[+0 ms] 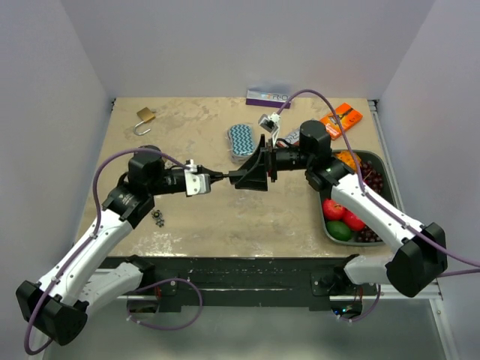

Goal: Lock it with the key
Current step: Pick up the lock from the center of the board.

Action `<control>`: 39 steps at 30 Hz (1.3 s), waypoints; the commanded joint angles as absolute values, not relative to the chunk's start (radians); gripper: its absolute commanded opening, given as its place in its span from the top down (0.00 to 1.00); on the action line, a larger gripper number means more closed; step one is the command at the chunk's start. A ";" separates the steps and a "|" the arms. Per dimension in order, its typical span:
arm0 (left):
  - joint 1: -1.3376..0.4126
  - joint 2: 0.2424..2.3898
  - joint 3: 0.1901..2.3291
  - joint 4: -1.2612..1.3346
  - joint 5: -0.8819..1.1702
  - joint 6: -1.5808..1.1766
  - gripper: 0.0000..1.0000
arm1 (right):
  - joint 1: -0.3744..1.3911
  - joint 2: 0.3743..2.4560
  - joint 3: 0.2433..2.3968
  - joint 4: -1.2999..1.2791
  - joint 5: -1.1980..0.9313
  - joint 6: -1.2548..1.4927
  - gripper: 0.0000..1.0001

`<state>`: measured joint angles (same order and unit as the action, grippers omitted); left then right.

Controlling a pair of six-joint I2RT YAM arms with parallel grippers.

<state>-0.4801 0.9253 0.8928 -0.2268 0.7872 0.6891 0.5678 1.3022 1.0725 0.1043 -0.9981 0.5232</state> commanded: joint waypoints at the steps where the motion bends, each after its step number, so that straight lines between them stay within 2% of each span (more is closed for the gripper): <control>1: -0.474 0.922 0.962 -0.238 0.882 0.552 1.00 | 0.517 1.287 1.152 -0.090 -0.940 0.316 0.01; 9: -0.436 1.020 1.072 -0.445 1.026 0.546 1.00 | 0.494 1.203 1.187 -0.371 -0.907 -0.213 0.01; 16: -0.436 1.091 1.126 -0.538 1.084 0.523 1.00 | 0.502 1.137 1.138 -0.428 -0.977 -0.342 0.01; 23: -0.436 1.127 1.146 -0.540 1.134 0.468 1.00 | 0.566 1.155 1.104 -0.416 -0.950 -0.374 0.02; 31: -0.436 1.146 1.144 -0.497 1.141 0.397 1.00 | 0.646 1.184 1.111 -0.394 -0.891 -0.373 0.25; 36: -0.436 1.154 1.147 -0.472 1.155 0.361 1.00 | 0.658 1.187 1.092 -0.380 -0.862 -0.380 0.26; 39: -0.436 1.157 1.146 -0.450 1.163 0.333 1.00 | 0.661 1.190 1.075 -0.370 -0.857 -0.393 0.31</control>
<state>-0.4389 1.1625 1.0828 -0.5648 1.0718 0.3985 0.6556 1.1904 1.0966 -0.4061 -0.8780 -0.3630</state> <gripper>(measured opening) 0.151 0.722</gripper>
